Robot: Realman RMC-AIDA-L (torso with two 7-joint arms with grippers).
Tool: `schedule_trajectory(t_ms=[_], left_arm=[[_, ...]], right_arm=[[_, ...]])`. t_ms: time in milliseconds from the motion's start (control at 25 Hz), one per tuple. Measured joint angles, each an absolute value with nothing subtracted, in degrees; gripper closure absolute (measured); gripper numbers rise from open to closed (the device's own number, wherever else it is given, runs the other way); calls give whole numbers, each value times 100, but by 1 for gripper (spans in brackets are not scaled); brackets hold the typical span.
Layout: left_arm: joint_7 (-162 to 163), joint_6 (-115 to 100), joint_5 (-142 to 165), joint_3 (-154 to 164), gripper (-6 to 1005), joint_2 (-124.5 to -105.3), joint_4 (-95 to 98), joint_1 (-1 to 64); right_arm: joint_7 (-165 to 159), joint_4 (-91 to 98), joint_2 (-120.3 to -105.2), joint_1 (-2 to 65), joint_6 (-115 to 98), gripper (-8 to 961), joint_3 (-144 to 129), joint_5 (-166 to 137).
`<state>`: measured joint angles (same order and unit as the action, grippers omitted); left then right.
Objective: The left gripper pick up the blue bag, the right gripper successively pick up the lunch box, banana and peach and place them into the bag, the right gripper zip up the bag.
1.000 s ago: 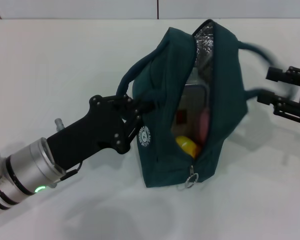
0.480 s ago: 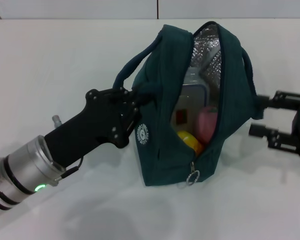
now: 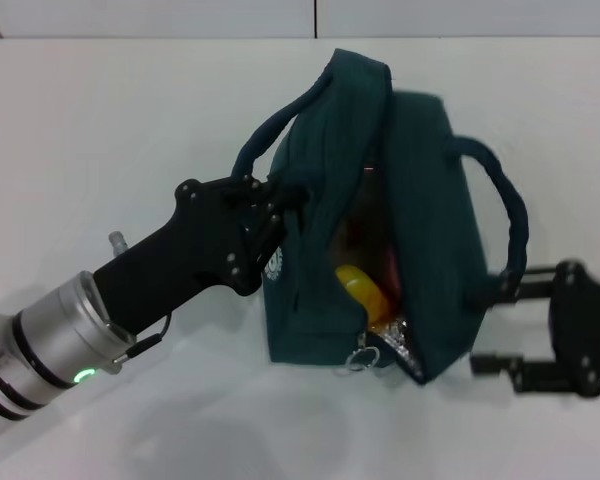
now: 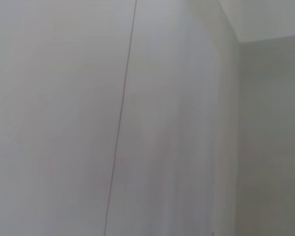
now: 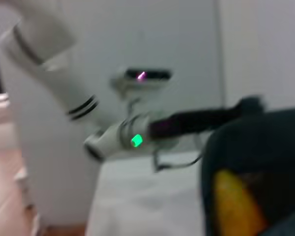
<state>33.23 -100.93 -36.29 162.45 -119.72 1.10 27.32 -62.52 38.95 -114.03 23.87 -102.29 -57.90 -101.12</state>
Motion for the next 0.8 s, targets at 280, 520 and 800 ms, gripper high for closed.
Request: schedule_trajectory(t_ms=[280,520,800], left_arm=[[3291,-10070,-3664,16220,911,-11981,114,2737],[3289,-10046,-3683,16221,909,-11984,114,2759],[3297,-9976,-3744,16214,906,-11988,115,2770]], right_arm=[[-6099,4076,-11506,2237,-10209,392,-5368,-10009],[-5771,3938,-11507,2054,-10427,395,-4938,-9241],[-5460,4051,-11280,1983,-11565,395,-4986,-9948]])
